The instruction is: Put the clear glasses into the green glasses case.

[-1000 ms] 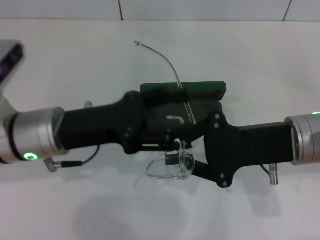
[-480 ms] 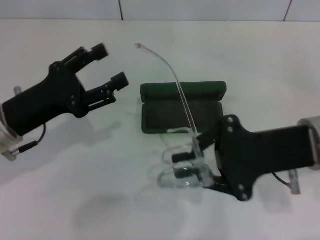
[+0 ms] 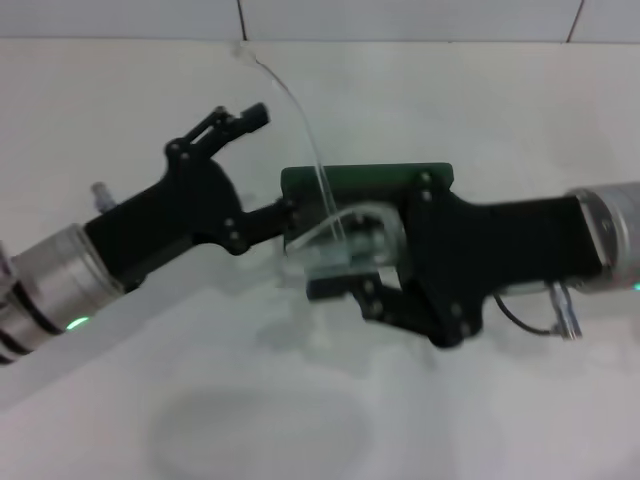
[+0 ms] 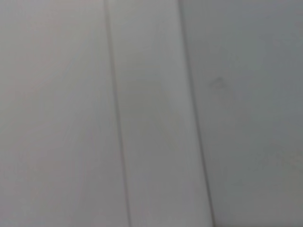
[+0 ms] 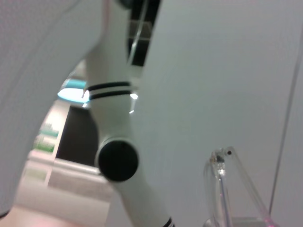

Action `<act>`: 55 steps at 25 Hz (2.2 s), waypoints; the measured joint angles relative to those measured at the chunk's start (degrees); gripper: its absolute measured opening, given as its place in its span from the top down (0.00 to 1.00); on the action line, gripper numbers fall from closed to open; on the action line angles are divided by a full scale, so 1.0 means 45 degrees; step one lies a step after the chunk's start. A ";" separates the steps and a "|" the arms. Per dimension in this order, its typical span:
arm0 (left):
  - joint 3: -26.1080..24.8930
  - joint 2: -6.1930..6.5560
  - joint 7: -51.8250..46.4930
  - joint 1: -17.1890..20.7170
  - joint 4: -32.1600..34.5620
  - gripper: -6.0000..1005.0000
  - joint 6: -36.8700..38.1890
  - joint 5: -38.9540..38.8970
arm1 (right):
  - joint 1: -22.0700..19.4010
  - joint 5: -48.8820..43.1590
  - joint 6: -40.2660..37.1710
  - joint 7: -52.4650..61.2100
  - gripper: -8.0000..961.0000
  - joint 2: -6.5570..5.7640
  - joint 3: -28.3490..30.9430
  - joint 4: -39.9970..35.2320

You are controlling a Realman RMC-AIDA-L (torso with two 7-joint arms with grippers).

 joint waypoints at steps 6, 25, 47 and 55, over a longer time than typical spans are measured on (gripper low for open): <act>0.0073 -0.0058 0.2026 -0.0636 -0.0822 0.12 0.0090 -0.0251 | 0.0792 0.0338 0.0098 0.1331 0.87 0.0019 0.0003 0.1295; 0.0159 -0.0038 0.3179 -0.0877 -0.1557 0.12 0.1271 -0.1674 | 0.1020 0.0242 0.1060 0.3664 0.87 -0.0068 -0.0703 0.1932; 0.0169 -0.0008 0.3275 -0.0558 -0.1613 0.12 0.1969 -0.2030 | 0.0984 -0.0397 0.1410 0.5686 0.87 -0.0629 -0.0593 0.2098; 0.0189 -0.0029 0.3356 -0.0418 -0.1611 0.12 0.2241 -0.1912 | 0.0988 -0.0398 0.1551 0.5905 0.87 -0.0730 -0.0488 0.2229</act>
